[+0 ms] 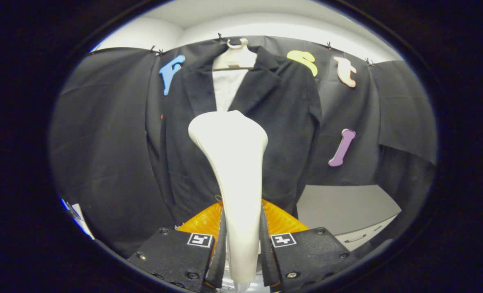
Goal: Iron the clothes twice with a garment steamer, once on the left side and once on the right side.
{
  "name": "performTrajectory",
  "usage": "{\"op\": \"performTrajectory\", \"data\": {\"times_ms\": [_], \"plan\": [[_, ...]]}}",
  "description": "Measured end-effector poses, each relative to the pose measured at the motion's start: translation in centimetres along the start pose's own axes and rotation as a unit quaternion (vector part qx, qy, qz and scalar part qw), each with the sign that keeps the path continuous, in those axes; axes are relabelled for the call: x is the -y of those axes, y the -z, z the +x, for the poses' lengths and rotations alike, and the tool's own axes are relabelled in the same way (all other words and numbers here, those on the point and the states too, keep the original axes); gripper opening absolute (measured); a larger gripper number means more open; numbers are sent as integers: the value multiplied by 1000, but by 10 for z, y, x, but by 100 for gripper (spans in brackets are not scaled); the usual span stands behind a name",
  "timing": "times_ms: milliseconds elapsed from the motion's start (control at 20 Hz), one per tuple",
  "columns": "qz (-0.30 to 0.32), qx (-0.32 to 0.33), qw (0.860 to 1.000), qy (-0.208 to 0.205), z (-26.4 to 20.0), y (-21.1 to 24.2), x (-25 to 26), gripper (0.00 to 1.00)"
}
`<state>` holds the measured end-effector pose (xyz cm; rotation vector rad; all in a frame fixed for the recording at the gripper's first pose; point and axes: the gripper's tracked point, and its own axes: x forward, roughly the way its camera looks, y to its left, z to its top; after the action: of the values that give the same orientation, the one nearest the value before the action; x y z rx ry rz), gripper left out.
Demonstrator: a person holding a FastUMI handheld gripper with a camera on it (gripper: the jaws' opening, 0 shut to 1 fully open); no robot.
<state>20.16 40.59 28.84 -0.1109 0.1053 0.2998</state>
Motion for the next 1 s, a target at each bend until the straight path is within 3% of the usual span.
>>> {"op": "performTrajectory", "data": {"times_ms": [200, 500, 750, 1000], "plan": [[-16, 39, 999, -6, 5, -62, -35, 39], [-49, 66, 997, -14, 29, -120, -86, 39], [-61, 55, 997, -9, 58, -132, -113, 39], [-60, 30, 998, -4, 74, -109, -118, 39]]}}
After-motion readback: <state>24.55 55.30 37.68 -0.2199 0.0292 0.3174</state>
